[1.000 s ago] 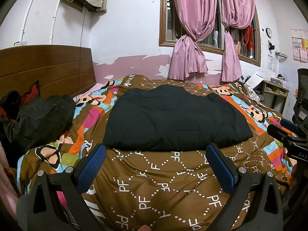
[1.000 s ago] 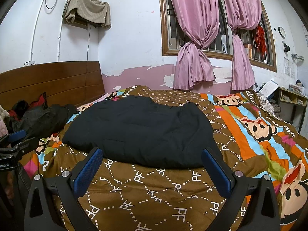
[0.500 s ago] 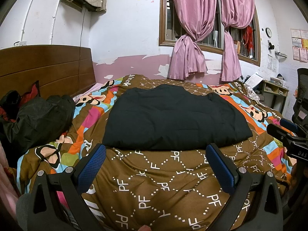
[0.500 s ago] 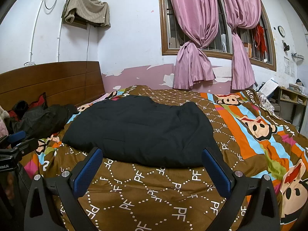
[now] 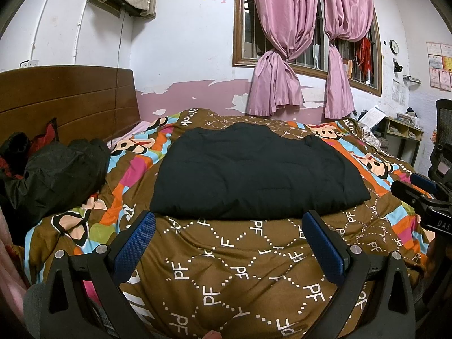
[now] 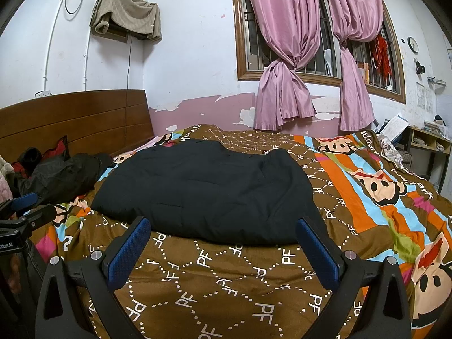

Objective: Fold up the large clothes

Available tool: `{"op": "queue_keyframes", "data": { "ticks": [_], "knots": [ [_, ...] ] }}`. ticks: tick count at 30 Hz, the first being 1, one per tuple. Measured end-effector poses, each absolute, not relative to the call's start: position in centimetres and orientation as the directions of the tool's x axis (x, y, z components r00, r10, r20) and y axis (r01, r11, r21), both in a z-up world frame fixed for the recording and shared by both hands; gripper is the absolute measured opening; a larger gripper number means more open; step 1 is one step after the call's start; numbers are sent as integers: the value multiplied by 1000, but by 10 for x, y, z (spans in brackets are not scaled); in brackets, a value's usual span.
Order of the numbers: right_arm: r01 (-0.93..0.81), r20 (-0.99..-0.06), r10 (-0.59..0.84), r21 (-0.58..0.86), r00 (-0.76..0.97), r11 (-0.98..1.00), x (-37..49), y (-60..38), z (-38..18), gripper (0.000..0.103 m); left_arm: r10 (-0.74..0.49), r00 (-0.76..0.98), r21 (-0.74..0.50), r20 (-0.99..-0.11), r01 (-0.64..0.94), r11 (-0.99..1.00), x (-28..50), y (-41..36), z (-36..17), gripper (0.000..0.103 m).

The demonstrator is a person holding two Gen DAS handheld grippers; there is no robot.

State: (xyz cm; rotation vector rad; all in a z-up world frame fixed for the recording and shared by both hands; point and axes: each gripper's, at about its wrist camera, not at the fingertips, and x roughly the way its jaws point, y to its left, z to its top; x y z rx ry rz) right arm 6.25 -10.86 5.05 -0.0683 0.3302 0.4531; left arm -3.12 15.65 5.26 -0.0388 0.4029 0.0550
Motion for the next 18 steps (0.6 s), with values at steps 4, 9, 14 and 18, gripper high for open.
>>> {"op": "queue_keyframes", "data": {
  "ticks": [4,9,14,18],
  "knots": [
    [-440,-328,418,9,847,898,62,-108,51,103,46,918,-27,-393,-62,998,-32,156,53,102],
    [-440,-328,418,10,847,898,63,-108,51,103,46,918,-27,-393,-62,998,-31,156,53,102],
    [-439,-329,418,9,847,898,62,-108,52,103,46,918,-27,-394,-62,998,-31,156,53,102],
    [-439,-329,418,10,847,898,62,-108,52,103,46,918,-28,-394,-62,998,-32,156,53,102]
  ]
}}
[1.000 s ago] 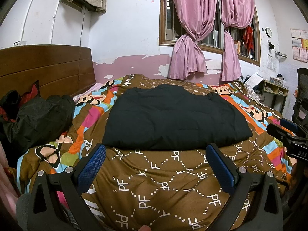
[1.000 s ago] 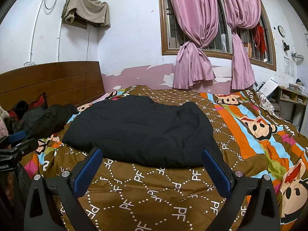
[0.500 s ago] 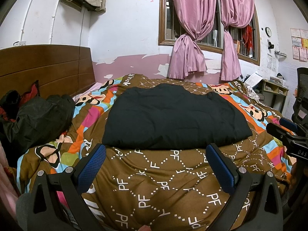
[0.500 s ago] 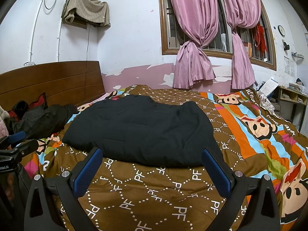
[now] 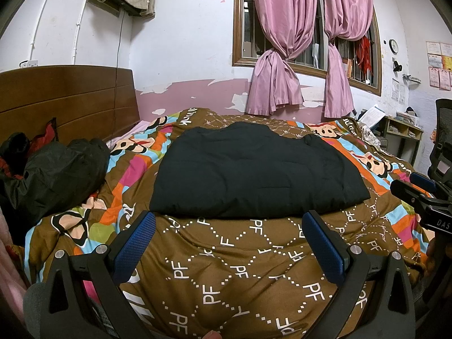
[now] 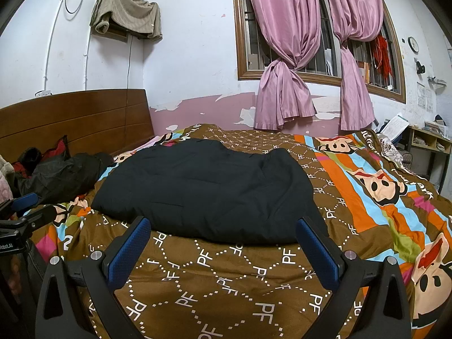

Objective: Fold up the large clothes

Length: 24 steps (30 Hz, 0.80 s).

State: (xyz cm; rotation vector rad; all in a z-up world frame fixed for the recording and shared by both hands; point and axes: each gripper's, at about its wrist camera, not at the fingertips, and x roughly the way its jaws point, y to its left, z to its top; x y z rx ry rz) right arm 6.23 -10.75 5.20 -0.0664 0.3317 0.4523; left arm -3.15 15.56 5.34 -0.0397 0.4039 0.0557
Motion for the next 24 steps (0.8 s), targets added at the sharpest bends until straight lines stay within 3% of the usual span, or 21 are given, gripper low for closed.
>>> {"op": "queue_keyframes", "data": {
  "ticks": [24],
  "knots": [
    [-437,-333,416,12,846,899,62,-106,54,103,73,903,18,-423,-72,997,-31,149,45,102]
  ]
}}
